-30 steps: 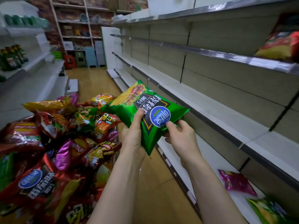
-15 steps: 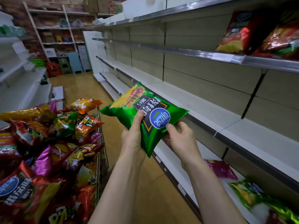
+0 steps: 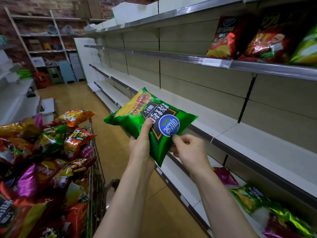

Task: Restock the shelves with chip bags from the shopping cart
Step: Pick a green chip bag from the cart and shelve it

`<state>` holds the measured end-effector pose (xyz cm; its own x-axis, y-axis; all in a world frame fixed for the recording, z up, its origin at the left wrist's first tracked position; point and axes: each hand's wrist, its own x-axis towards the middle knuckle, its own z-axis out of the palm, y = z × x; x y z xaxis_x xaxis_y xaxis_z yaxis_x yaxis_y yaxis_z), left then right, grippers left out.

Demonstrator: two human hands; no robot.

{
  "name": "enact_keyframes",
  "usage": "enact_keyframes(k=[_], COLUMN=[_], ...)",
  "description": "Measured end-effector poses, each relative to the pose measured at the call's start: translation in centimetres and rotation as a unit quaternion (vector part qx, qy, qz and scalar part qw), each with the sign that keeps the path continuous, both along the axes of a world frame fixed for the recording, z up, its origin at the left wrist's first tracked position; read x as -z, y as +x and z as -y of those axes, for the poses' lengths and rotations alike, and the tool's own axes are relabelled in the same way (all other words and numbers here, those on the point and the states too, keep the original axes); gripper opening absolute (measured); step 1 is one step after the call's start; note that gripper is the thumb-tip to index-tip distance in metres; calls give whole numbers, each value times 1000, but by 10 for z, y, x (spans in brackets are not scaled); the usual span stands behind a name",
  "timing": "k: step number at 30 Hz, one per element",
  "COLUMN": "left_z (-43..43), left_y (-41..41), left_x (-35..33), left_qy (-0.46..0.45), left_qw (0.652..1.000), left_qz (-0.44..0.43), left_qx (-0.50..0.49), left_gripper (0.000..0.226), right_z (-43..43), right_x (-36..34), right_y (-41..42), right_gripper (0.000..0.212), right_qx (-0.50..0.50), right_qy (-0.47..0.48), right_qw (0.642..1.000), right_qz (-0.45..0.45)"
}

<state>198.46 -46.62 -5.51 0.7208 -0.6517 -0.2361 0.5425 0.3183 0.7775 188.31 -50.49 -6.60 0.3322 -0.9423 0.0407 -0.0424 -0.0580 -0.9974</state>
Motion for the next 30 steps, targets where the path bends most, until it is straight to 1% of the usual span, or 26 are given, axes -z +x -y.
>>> enact_keyframes(k=[3,11,17,30], left_z=[7,19,21,18], left_y=[-5,-20,-27,-23], left_x=[3,1,4,4], left_qy=[2,-11,-1,-10], left_qw=[1000,999,999,999], left_qz=[-4,-12,-19,-6], left_qx=[12,29,34,39], left_gripper=[58,59,56,52], right_z=[3,11,12,10], right_x=[-1,-6,-2,-4], right_y=[-8,-27,-33,-32], right_gripper=[28,26,28,27], right_qx=[15,38,44,46], right_qy=[-7,-20,-10,-6], right_qw=[1000,999,999,999], right_qz=[-2,-6,-6,-9])
